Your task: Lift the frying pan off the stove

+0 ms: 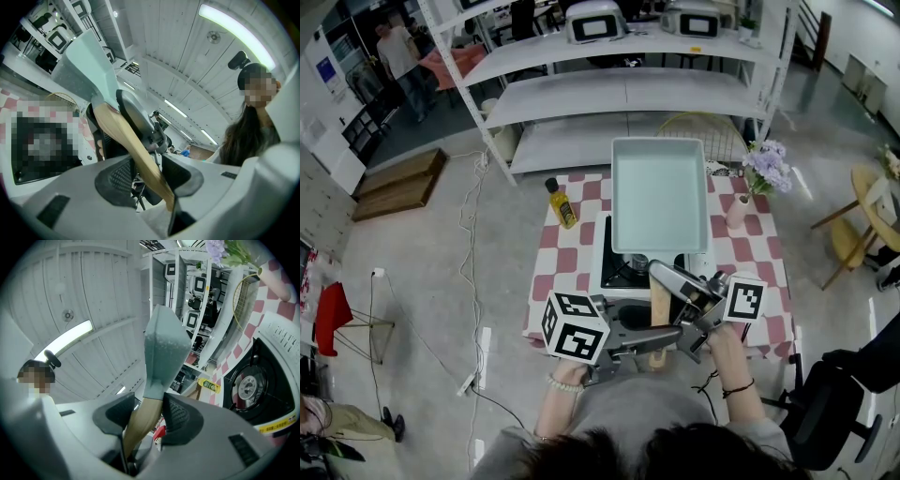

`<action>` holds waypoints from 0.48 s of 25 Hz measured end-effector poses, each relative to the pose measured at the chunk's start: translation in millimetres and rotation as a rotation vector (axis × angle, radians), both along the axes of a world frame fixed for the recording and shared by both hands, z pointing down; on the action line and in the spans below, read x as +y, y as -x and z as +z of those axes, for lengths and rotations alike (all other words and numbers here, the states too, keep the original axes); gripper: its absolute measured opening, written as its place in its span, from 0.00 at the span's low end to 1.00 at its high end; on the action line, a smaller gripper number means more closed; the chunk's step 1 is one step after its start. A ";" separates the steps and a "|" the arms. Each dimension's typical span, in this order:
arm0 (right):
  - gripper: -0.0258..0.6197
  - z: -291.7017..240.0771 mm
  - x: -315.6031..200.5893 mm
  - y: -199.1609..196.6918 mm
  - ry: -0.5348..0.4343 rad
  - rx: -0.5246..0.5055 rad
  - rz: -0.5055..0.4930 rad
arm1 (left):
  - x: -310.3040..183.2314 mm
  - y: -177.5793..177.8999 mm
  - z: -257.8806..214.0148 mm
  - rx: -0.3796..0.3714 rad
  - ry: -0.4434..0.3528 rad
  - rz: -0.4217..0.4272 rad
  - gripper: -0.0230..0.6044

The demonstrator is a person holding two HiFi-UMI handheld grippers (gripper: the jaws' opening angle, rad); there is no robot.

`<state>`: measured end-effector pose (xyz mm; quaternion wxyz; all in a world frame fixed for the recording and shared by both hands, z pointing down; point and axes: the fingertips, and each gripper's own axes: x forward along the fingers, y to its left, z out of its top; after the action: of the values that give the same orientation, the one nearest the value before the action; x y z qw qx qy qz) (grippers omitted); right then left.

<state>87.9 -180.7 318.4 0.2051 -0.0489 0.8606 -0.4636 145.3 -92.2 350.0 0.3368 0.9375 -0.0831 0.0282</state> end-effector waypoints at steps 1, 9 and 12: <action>0.35 -0.6 -0.5 0.4 0.000 -0.001 0.001 | -0.5 0.4 -0.6 0.000 0.000 0.000 0.33; 0.35 -1.0 -2.7 3.0 0.001 -0.004 0.002 | -2.6 3.7 -0.9 0.003 -0.003 0.001 0.33; 0.35 -1.1 -2.7 3.0 0.006 -0.007 0.001 | -2.5 3.6 -1.3 0.005 -0.001 0.002 0.33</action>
<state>84.9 -183.4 317.2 0.2080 -0.0481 0.8586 -0.4661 141.7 -94.7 348.7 0.3367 0.9377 -0.0813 0.0261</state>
